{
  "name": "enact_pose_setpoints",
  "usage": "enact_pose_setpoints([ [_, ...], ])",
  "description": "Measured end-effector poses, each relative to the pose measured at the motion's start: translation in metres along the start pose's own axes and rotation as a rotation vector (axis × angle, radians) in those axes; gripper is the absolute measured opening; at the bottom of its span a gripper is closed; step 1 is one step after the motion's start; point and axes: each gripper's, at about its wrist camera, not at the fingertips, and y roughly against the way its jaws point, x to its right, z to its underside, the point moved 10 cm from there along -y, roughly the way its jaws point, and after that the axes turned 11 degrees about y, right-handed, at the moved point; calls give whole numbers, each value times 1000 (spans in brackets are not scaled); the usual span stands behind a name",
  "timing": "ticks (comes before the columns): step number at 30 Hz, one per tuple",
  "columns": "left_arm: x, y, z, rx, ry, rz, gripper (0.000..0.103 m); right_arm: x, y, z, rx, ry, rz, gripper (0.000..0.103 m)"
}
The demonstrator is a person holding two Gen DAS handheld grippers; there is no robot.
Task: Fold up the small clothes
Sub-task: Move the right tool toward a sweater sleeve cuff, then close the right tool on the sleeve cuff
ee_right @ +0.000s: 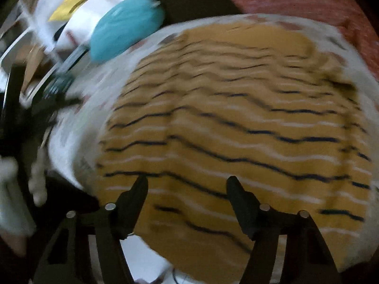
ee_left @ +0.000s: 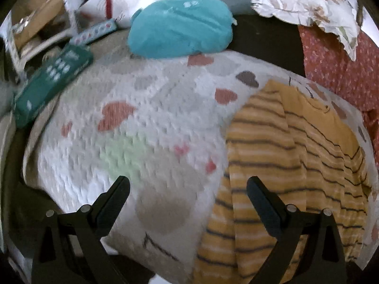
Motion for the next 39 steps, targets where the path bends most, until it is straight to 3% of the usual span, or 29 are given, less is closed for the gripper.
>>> enact_pose_setpoints([
  [3,2,-5,-20,60,-71,-40,99,-9,-10,-7,-3,35,13,67],
  [6,-8,-10,-26,95,-66,-40,99,-15,-28,-23,-11,68,46,63],
  [9,-29,-31,-13,4,-20,-58,99,-22,-33,-34,-1,91,51,63],
  [11,-41,-42,-10,-75,74,-10,99,-26,-37,-37,-10,99,50,63],
  [18,-74,-43,-19,-125,248,33,99,-33,-68,-40,-89,82,45,64],
  [20,-83,-43,-20,-138,295,43,99,-37,-66,-43,-98,56,8,47],
  [21,-88,-41,-22,-134,317,44,99,-43,-66,-45,-113,36,-37,16],
  [22,-92,-41,-24,-129,333,42,99,-47,-65,-49,-121,31,-50,10],
  [24,-104,-39,-29,-109,368,26,99,-56,-64,-58,-128,70,-37,9],
  [27,-120,-39,-31,-104,405,11,99,-60,-59,-75,-108,129,-8,10],
  [29,-124,-43,-29,-120,414,14,99,-51,-59,-76,-115,151,48,17],
  [31,-126,-46,-27,-141,425,24,99,-36,-63,-69,-132,131,108,58],
  [32,-125,-46,-27,-147,429,32,99,-30,-65,-65,-145,116,119,63],
  [35,-121,-44,-29,-144,428,52,99,-25,-73,-52,-177,94,121,63],
  [36,-118,-43,-30,-143,425,60,99,-30,-73,-52,-176,100,105,58],
  [37,-116,-43,-30,-143,422,67,99,-37,-73,-52,-177,109,80,32],
  [38,-114,-43,-31,-145,421,74,99,-47,-72,-55,-178,125,62,18],
  [39,-113,-42,-31,-145,423,77,99,-47,-72,-55,-178,125,62,11],
])
